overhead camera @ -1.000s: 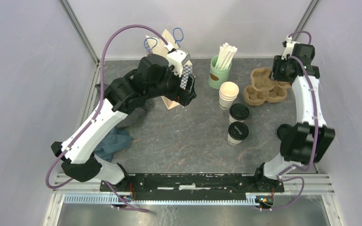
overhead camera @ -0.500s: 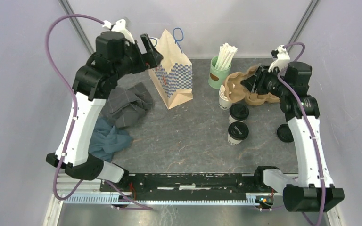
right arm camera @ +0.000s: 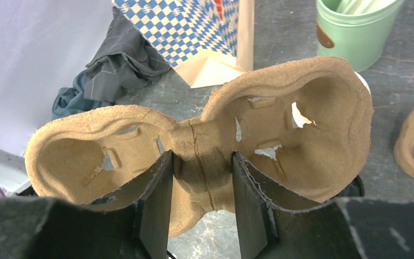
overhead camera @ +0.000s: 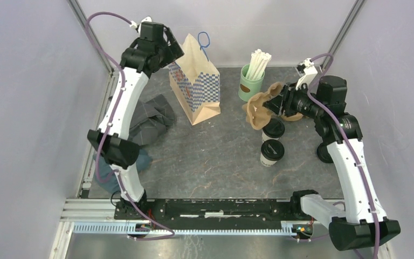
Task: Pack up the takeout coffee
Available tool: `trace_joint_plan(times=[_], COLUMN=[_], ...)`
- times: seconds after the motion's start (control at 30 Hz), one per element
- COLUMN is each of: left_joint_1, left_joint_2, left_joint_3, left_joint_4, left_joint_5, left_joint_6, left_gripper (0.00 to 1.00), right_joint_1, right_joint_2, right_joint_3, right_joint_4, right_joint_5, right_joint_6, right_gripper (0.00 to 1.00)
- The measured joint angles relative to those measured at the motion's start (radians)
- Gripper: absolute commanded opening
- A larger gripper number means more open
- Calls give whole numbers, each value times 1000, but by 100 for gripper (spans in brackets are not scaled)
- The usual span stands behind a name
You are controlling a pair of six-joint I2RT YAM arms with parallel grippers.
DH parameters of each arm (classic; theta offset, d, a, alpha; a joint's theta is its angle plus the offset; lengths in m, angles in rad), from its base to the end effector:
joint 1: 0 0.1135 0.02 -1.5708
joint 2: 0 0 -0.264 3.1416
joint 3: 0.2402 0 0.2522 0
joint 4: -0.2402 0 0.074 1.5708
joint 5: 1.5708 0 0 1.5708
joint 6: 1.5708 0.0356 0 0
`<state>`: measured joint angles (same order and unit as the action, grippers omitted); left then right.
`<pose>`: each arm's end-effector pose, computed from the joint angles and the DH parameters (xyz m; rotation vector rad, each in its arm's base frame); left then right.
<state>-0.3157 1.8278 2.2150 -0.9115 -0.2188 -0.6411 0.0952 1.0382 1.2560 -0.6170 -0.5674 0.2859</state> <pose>0.3688 -0.1123 0.4624 -0.4707 2.0473 -0.3524 0.2052 0.0388 0.4120 -0.1903 1.9814 0.8051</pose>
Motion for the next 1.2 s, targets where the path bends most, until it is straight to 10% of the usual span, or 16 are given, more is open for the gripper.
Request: trace_joint_plan(times=[0.57, 0.87, 1.2], left_joint_1=[8, 8, 6], left_joint_2=[161, 76, -355], left_joint_3=[-1, -87, -487], left_joint_4=[-6, -11, 27], left_joint_5=[35, 174, 429], left_joint_6=[-21, 69, 240], left_gripper=[3, 2, 2], right_joint_1=[86, 106, 188], right_joint_2=[30, 57, 70], right_joint_3=[17, 165, 227], right_joint_4=[-13, -84, 5], right_joint_5=[-18, -98, -343], right_joint_6=[-20, -49, 66], right_gripper=[42, 42, 43])
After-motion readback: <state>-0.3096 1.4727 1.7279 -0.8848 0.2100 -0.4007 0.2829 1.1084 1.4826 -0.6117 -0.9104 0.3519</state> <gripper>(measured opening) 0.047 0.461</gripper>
